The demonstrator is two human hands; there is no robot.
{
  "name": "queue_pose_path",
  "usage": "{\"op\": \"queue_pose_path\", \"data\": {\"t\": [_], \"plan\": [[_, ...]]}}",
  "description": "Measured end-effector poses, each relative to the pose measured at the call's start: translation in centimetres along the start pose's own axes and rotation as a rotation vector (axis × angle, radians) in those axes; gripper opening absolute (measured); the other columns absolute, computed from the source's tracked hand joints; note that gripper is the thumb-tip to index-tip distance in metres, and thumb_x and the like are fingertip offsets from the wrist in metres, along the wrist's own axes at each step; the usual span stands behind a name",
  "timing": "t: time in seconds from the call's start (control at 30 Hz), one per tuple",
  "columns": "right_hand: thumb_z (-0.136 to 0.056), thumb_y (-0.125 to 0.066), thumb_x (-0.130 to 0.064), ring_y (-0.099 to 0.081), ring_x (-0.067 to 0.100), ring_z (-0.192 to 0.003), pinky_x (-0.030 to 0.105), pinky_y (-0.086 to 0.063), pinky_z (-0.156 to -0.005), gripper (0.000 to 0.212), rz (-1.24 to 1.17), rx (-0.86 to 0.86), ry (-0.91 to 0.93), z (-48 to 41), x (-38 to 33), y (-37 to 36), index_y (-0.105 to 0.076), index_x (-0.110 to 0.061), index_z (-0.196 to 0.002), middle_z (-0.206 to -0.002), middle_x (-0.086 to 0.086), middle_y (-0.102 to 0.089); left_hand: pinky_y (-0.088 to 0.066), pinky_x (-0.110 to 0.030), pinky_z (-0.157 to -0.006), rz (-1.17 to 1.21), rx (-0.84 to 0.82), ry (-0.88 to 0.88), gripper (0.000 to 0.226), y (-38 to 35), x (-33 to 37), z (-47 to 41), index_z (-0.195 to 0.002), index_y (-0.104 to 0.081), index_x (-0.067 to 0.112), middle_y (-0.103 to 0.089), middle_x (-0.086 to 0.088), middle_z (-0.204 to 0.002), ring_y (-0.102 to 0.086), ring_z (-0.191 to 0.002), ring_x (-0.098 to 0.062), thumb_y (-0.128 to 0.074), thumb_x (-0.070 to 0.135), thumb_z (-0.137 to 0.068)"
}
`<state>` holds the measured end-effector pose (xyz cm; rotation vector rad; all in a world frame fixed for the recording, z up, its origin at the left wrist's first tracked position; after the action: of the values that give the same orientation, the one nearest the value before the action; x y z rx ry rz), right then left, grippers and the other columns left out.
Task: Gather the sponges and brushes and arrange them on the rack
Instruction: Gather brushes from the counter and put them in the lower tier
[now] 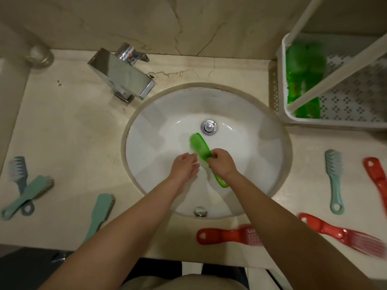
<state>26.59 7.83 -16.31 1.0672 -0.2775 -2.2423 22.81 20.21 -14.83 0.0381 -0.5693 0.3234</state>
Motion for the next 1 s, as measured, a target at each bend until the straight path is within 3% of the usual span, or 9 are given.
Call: {"op": "queue_pose_path", "data": {"t": [0.1, 0.2, 0.4, 0.5, 0.63, 0.7, 0.77, 0.83, 1.0], "plan": [[-0.081, -0.054, 0.005, -0.047, 0.022, -0.067, 0.033, -0.038, -0.065, 0.010, -0.209, -0.046, 0.020, 2.0, -1.0, 0.9, -0.062, 0.003, -0.075, -0.067, 0.012, -0.051, -0.050, -0.033, -0.084, 0.032, 0.020, -0.052, 0.016, -1.0, 0.3, 0.9, -0.085, -0.060, 0.017, -0.064, -0.005, -0.088, -0.061, -0.082, -0.018, -0.053, 0.026, -0.095], [-0.080, -0.056, 0.004, -0.047, 0.020, -0.062, 0.030, -0.039, -0.061, 0.009, -0.251, -0.078, 0.040, 4.4, -1.4, 2.3, -0.063, 0.010, -0.081, -0.066, 0.012, -0.051, -0.056, -0.027, -0.074, 0.139, 0.022, -0.143, 0.019, -2.3, 0.7, 2.3, -0.087, -0.062, 0.011, -0.066, -0.010, -0.087, -0.065, -0.077, -0.017, -0.054, 0.026, -0.096], [-0.086, -0.057, -0.005, -0.052, 0.013, -0.060, 0.024, -0.043, -0.058, 0.015, -0.266, -0.130, 0.105, 9.6, -0.7, 5.7, -0.065, -0.011, -0.075, -0.070, 0.004, -0.058, -0.052, -0.035, -0.074, 0.120, 0.042, -0.333, 0.018, -5.1, 0.6, 6.7, -0.098, -0.062, 0.009, -0.068, -0.015, -0.092, -0.065, -0.081, -0.024, -0.049, 0.023, -0.097], [-0.088, -0.054, -0.006, -0.056, 0.012, -0.061, 0.023, -0.043, -0.058, 0.013, -0.229, -0.159, 0.120, 11.5, 0.3, 7.3, -0.066, -0.013, -0.088, -0.074, -0.001, -0.062, -0.052, -0.032, -0.068, 0.015, 0.083, -0.454, 0.020, -6.1, 0.2, 8.9, -0.102, -0.062, 0.011, -0.069, -0.012, -0.083, -0.066, -0.071, -0.020, -0.049, 0.025, -0.095], [-0.085, -0.057, -0.006, -0.057, 0.014, -0.065, 0.019, -0.047, -0.058, 0.009, -0.026, -0.212, 0.183, 13.1, 2.0, 8.6, -0.065, -0.011, -0.085, -0.075, 0.001, -0.062, -0.052, -0.026, -0.053, -0.088, 0.078, -0.547, 0.014, -6.9, -1.1, 11.2, -0.102, -0.061, 0.020, -0.066, -0.007, -0.075, -0.063, -0.055, -0.014, -0.050, 0.024, -0.094], [-0.079, -0.062, -0.005, -0.060, 0.016, -0.074, 0.030, -0.053, -0.072, 0.008, 0.142, -0.250, 0.229, 13.5, 2.8, 8.8, -0.066, -0.012, -0.079, -0.078, 0.003, -0.065, -0.048, -0.025, -0.048, -0.151, 0.060, -0.544, 0.017, -7.0, -2.0, 11.9, -0.107, -0.060, 0.019, -0.065, -0.008, -0.077, -0.061, -0.051, -0.013, -0.051, 0.024, -0.093], [-0.072, -0.069, -0.012, -0.061, 0.014, -0.073, 0.032, -0.053, -0.072, 0.007, 0.322, -0.287, 0.245, 13.9, 3.5, 8.9, -0.065, -0.016, -0.076, -0.079, -0.001, -0.066, -0.045, -0.025, -0.048, -0.192, 0.055, -0.527, 0.016, -7.0, -2.8, 12.5, -0.105, -0.060, 0.019, -0.065, -0.008, -0.077, -0.059, -0.049, -0.014, -0.052, 0.025, -0.093], [-0.066, -0.077, -0.023, -0.058, 0.010, -0.070, 0.028, -0.049, -0.065, 0.017, 0.467, -0.322, 0.249, 14.3, 4.1, 8.8, -0.063, -0.024, -0.075, -0.078, -0.007, -0.062, -0.045, -0.026, -0.049, -0.218, 0.062, -0.505, 0.015, -6.9, -3.6, 13.0, -0.105, -0.060, 0.021, -0.065, -0.008, -0.077, -0.059, -0.049, -0.015, -0.052, 0.026, -0.092], [-0.051, -0.082, -0.047, -0.059, 0.012, -0.084, 0.029, -0.050, -0.070, 0.044, 0.769, -0.355, 0.272, 15.4, 4.8, 8.6, -0.058, -0.030, -0.084, -0.088, -0.012, -0.061, -0.044, -0.023, -0.048, -0.281, 0.081, -0.449, 0.020, -6.7, -5.5, 13.8, -0.109, -0.057, 0.016, -0.065, -0.009, -0.081, -0.059, -0.051, -0.015, -0.052, 0.027, -0.092]]}}
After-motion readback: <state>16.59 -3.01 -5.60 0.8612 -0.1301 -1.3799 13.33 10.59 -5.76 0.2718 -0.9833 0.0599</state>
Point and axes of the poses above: each hand's wrist, its own z-axis away from the middle knuckle, its own y-axis out of the back of the hand, x = y × z, the point moved 2 cm from there along -z, towards the middle knuckle
